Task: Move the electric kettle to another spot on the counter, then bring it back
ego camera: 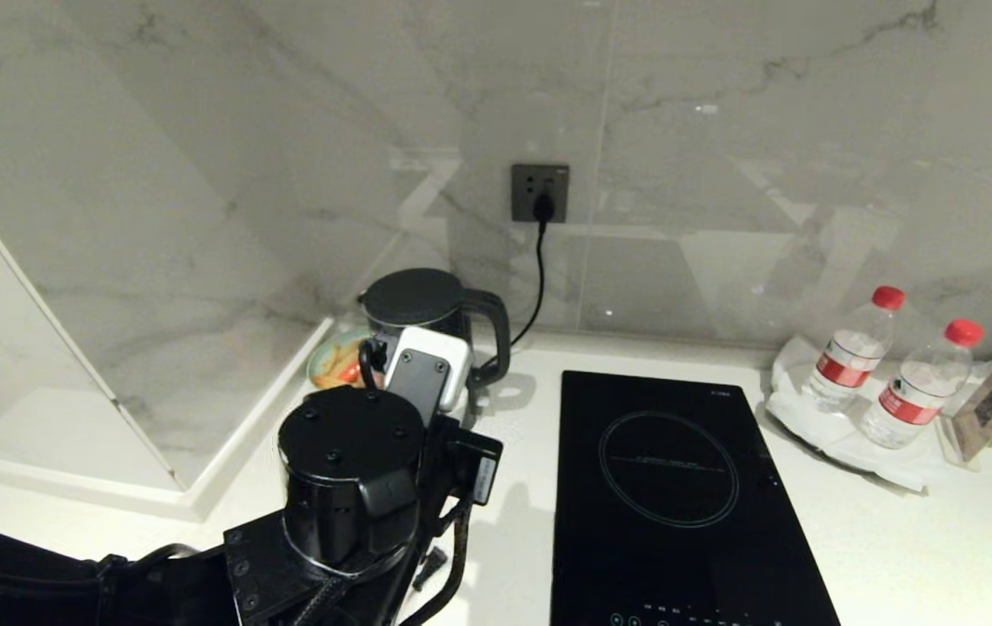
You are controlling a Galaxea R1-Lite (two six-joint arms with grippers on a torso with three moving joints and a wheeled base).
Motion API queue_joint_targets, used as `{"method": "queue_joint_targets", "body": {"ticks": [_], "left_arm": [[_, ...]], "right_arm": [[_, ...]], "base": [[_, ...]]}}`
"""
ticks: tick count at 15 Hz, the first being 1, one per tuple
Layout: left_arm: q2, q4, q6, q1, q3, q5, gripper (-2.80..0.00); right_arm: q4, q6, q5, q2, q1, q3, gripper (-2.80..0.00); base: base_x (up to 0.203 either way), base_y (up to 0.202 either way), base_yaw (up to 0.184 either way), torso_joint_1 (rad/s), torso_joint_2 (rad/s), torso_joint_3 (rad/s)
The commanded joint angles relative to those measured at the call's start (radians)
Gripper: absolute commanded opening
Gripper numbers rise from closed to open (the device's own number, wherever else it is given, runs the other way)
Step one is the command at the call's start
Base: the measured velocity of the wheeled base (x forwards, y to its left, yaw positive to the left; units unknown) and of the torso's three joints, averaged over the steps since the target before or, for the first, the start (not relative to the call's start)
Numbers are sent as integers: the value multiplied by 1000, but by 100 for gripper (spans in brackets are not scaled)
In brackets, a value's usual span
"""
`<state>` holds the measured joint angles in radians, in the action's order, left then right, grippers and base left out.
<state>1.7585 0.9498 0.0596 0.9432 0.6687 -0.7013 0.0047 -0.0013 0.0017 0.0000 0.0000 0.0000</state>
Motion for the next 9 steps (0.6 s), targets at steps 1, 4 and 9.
{"method": "queue_joint_targets", "body": {"ticks": [1,4,9], "left_arm": [[3,-52,-2,8,54,-4,-280],[17,-96,-6,16,114,-4,-280],[35,-91,-4,16,144,-3,-280]], "right_arm": [[0,-1,0,0,0,0,-280],[0,0,0,2,0,0,-280],[0,0,0,0,0,0,-280]], "base": [[0,0,0,0,0,0],[0,0,0,0,0,-101],[0,0,0,5,2,-151]]}}
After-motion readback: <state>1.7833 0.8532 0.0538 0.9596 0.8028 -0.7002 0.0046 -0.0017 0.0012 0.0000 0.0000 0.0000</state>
